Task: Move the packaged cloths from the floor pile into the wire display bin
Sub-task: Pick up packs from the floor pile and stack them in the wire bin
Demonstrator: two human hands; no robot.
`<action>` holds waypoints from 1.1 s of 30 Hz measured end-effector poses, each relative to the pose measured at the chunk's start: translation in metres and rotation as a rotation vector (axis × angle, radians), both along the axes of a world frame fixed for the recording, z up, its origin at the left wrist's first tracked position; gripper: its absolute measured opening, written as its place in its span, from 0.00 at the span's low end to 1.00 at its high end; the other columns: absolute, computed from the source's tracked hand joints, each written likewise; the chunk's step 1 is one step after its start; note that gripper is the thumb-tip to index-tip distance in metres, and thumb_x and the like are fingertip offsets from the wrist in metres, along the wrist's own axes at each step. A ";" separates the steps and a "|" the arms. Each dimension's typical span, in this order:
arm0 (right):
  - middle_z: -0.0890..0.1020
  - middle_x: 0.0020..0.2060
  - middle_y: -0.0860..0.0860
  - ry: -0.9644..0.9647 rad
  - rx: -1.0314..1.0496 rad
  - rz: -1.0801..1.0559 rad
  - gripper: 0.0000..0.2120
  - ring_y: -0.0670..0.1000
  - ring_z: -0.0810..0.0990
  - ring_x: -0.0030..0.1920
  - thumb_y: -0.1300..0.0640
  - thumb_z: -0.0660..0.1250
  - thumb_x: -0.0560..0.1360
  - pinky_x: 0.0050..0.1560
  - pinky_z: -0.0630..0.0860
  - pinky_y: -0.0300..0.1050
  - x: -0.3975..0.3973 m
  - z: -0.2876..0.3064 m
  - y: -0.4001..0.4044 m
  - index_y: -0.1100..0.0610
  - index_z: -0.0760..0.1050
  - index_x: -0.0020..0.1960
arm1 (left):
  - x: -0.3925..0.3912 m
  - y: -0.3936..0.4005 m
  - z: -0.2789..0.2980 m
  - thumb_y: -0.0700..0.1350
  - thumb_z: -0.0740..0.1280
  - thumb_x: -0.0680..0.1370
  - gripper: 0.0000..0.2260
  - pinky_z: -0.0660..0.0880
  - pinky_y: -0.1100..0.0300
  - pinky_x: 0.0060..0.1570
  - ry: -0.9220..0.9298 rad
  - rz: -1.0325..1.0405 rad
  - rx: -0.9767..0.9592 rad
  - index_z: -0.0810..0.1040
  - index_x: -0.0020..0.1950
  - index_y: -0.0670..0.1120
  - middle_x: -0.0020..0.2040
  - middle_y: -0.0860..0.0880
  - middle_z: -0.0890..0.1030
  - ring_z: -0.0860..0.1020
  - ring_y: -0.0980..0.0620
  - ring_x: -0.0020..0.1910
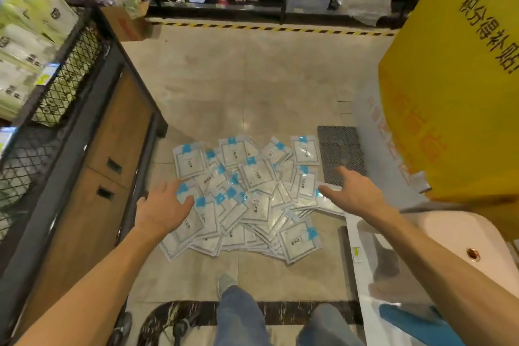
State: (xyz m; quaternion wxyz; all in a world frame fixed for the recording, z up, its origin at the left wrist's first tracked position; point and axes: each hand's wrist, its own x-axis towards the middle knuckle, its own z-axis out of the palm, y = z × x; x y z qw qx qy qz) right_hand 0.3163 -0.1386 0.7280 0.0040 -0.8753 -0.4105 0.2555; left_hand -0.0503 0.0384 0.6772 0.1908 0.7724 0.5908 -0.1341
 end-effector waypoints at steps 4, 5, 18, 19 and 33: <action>0.77 0.71 0.54 0.028 -0.029 0.049 0.35 0.59 0.76 0.68 0.35 0.67 0.77 0.64 0.76 0.55 -0.037 -0.038 0.056 0.51 0.66 0.78 | -0.040 0.034 -0.046 0.61 0.56 0.83 0.29 0.67 0.44 0.70 0.038 0.072 -0.045 0.60 0.81 0.51 0.77 0.46 0.68 0.67 0.43 0.74; 0.77 0.71 0.55 0.041 -0.047 0.062 0.35 0.59 0.76 0.68 0.35 0.68 0.77 0.64 0.76 0.55 -0.045 -0.051 0.067 0.51 0.66 0.77 | -0.049 0.039 -0.060 0.61 0.57 0.83 0.29 0.68 0.45 0.69 0.042 0.090 -0.057 0.60 0.81 0.51 0.77 0.46 0.68 0.68 0.43 0.74; 0.76 0.71 0.53 0.244 -0.193 0.195 0.37 0.58 0.74 0.71 0.33 0.68 0.75 0.66 0.73 0.54 -0.150 -0.391 0.202 0.48 0.64 0.78 | -0.127 0.064 -0.383 0.61 0.56 0.83 0.30 0.70 0.46 0.68 0.140 0.416 -0.230 0.57 0.82 0.52 0.78 0.47 0.68 0.69 0.44 0.74; 0.76 0.71 0.53 0.259 -0.191 0.199 0.38 0.58 0.74 0.71 0.33 0.68 0.75 0.66 0.73 0.54 -0.160 -0.424 0.210 0.49 0.64 0.78 | -0.131 0.066 -0.412 0.60 0.57 0.83 0.29 0.71 0.45 0.67 0.120 0.442 -0.228 0.58 0.82 0.51 0.76 0.47 0.70 0.70 0.43 0.72; 0.80 0.62 0.57 0.389 -0.143 0.096 0.39 0.62 0.80 0.63 0.38 0.73 0.74 0.60 0.75 0.54 -0.261 -0.790 0.282 0.57 0.63 0.76 | -0.167 0.123 -0.768 0.60 0.70 0.78 0.33 0.74 0.48 0.62 -0.178 0.885 -0.231 0.65 0.76 0.44 0.71 0.41 0.74 0.75 0.39 0.67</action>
